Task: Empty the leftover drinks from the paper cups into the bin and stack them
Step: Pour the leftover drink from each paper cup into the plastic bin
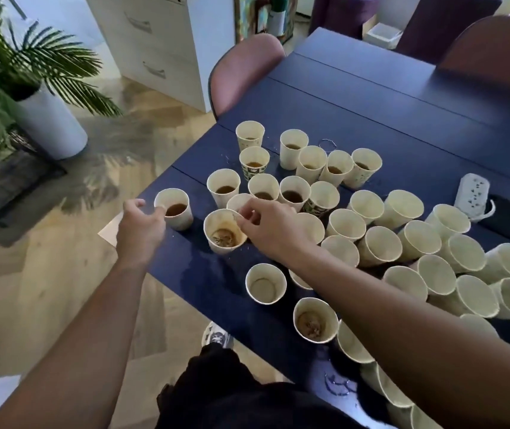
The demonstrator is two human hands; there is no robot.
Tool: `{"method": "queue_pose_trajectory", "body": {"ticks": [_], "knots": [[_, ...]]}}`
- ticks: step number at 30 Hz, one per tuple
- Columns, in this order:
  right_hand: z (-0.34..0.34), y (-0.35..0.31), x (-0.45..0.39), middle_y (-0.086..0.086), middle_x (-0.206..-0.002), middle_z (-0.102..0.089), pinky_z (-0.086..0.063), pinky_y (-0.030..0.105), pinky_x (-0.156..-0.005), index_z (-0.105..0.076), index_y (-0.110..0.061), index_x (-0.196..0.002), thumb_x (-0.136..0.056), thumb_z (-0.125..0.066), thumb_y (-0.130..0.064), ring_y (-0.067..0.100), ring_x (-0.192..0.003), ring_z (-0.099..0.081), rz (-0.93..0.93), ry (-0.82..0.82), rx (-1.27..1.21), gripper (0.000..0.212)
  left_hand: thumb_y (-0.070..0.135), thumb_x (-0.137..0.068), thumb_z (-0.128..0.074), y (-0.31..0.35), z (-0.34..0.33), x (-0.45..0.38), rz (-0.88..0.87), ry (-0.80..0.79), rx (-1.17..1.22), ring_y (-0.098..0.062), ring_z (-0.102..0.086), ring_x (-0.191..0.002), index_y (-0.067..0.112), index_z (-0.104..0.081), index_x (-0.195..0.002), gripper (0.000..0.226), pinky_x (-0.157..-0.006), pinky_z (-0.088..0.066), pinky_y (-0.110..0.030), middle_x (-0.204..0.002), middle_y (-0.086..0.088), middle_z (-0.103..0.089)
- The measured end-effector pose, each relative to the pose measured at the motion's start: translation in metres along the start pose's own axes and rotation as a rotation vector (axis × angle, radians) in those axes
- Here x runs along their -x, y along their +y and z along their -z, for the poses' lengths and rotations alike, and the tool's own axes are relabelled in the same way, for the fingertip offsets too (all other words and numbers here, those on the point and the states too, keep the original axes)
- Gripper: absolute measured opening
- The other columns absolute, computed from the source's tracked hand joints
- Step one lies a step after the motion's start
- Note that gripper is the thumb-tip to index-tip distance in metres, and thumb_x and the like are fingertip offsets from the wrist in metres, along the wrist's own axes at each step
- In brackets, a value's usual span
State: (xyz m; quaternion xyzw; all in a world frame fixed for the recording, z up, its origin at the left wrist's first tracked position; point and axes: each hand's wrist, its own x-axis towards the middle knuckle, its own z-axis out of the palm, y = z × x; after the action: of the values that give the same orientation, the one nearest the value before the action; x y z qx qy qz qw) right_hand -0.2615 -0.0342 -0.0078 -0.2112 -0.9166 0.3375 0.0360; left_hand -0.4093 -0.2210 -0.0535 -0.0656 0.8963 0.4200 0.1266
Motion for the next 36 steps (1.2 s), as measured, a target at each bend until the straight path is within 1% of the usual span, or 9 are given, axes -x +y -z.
{"method": "queue_pose_trajectory", "body": {"ticks": [2, 4, 6, 7, 15, 20, 26, 30, 36], "knots": [[-0.009, 0.001, -0.004, -0.009, -0.085, -0.066, -0.051, 0.045, -0.083, -0.066, -0.029, -0.093, -0.096, -0.058, -0.045, 0.018, -0.083, -0.062, 0.007, -0.013, 0.044, 0.018, 0.043, -0.085, -0.052, -0.002, -0.004, -0.01, 0.031, -0.038, 0.046, -0.03, -0.068, -0.08, 0.015, -0.053, -0.124, 0.048, -0.089, -0.055, -0.044, -0.091, -0.006, -0.074], [-0.017, 0.004, -0.007, -0.005, -0.089, -0.067, -0.05, 0.044, -0.084, -0.066, -0.027, -0.097, -0.096, -0.057, -0.044, 0.022, -0.086, -0.062, -0.003, -0.021, 0.091, 0.019, 0.032, -0.093, -0.052, -0.001, -0.007, -0.013, 0.012, -0.056, 0.072, -0.026, -0.061, -0.063, 0.006, -0.063, -0.101, 0.03, -0.074, -0.051, -0.035, -0.084, -0.012, -0.074], [-0.022, 0.006, -0.009, 0.0, -0.093, -0.069, -0.048, 0.041, -0.083, -0.065, -0.027, -0.105, -0.097, -0.054, -0.043, 0.025, -0.091, -0.062, -0.023, -0.046, 0.143, 0.021, 0.026, -0.096, -0.052, 0.0, -0.009, -0.017, 0.004, -0.066, 0.092, -0.026, -0.058, -0.059, 0.008, -0.063, -0.078, 0.028, -0.069, -0.045, -0.033, -0.082, -0.015, -0.074], [-0.024, 0.008, -0.009, 0.002, -0.096, -0.07, -0.047, 0.04, -0.083, -0.064, -0.027, -0.109, -0.098, -0.053, -0.043, 0.027, -0.094, -0.061, -0.035, -0.058, 0.16, 0.023, 0.026, -0.095, -0.053, -0.001, -0.011, -0.018, 0.009, -0.07, 0.1, -0.026, -0.059, -0.061, 0.012, -0.062, -0.074, 0.028, -0.069, -0.044, -0.034, -0.082, -0.015, -0.074], [-0.033, 0.011, -0.004, 0.011, -0.107, -0.064, -0.051, 0.045, -0.085, -0.058, -0.03, -0.121, -0.098, -0.053, -0.042, 0.033, -0.099, -0.06, -0.055, -0.097, 0.242, 0.026, 0.022, -0.093, -0.06, -0.007, -0.015, -0.023, 0.036, -0.087, 0.112, -0.022, -0.057, -0.056, 0.006, -0.067, -0.08, 0.022, -0.055, -0.04, -0.027, -0.079, -0.015, -0.073], [-0.034, 0.011, -0.002, 0.009, -0.108, -0.067, -0.048, 0.043, -0.088, -0.058, -0.027, -0.123, -0.096, -0.058, -0.036, 0.031, -0.105, -0.058, -0.045, -0.122, 0.281, 0.028, 0.022, -0.094, -0.06, -0.004, -0.013, -0.024, 0.036, -0.081, 0.101, -0.02, -0.057, -0.061, 0.009, -0.065, -0.077, 0.022, -0.063, -0.043, -0.031, -0.084, -0.016, -0.074], [-0.032, 0.012, -0.004, 0.007, -0.11, -0.068, -0.047, 0.041, -0.086, -0.058, -0.024, -0.123, -0.096, -0.057, -0.035, 0.03, -0.106, -0.057, -0.02, -0.107, 0.322, 0.029, 0.022, -0.08, -0.057, 0.004, -0.003, -0.023, 0.012, -0.088, 0.086, -0.025, -0.052, -0.064, -0.002, -0.068, -0.076, 0.027, -0.062, -0.04, -0.034, -0.081, -0.023, -0.072], [-0.028, 0.01, -0.006, 0.004, -0.113, -0.068, -0.047, 0.042, -0.085, -0.056, -0.023, -0.119, -0.097, -0.053, -0.039, 0.029, -0.106, -0.057, -0.007, -0.05, 0.327, 0.027, 0.032, -0.067, -0.055, 0.032, 0.013, -0.012, -0.085, -0.067, 0.07, -0.027, -0.058, -0.067, 0.013, -0.069, -0.068, 0.023, -0.07, -0.052, -0.04, -0.073, -0.011, -0.073], [-0.005, -0.002, -0.007, 0.001, -0.128, -0.059, -0.046, 0.045, -0.097, -0.045, -0.029, -0.136, -0.094, -0.059, -0.045, 0.026, -0.118, -0.056, 0.001, 0.014, 0.133, 0.047, 0.032, -0.077, -0.063, 0.102, 0.036, 0.025, -0.268, -0.073, 0.028, -0.017, -0.06, -0.062, 0.021, -0.069, -0.07, 0.015, -0.073, -0.05, -0.032, -0.059, 0.004, -0.07]]}}
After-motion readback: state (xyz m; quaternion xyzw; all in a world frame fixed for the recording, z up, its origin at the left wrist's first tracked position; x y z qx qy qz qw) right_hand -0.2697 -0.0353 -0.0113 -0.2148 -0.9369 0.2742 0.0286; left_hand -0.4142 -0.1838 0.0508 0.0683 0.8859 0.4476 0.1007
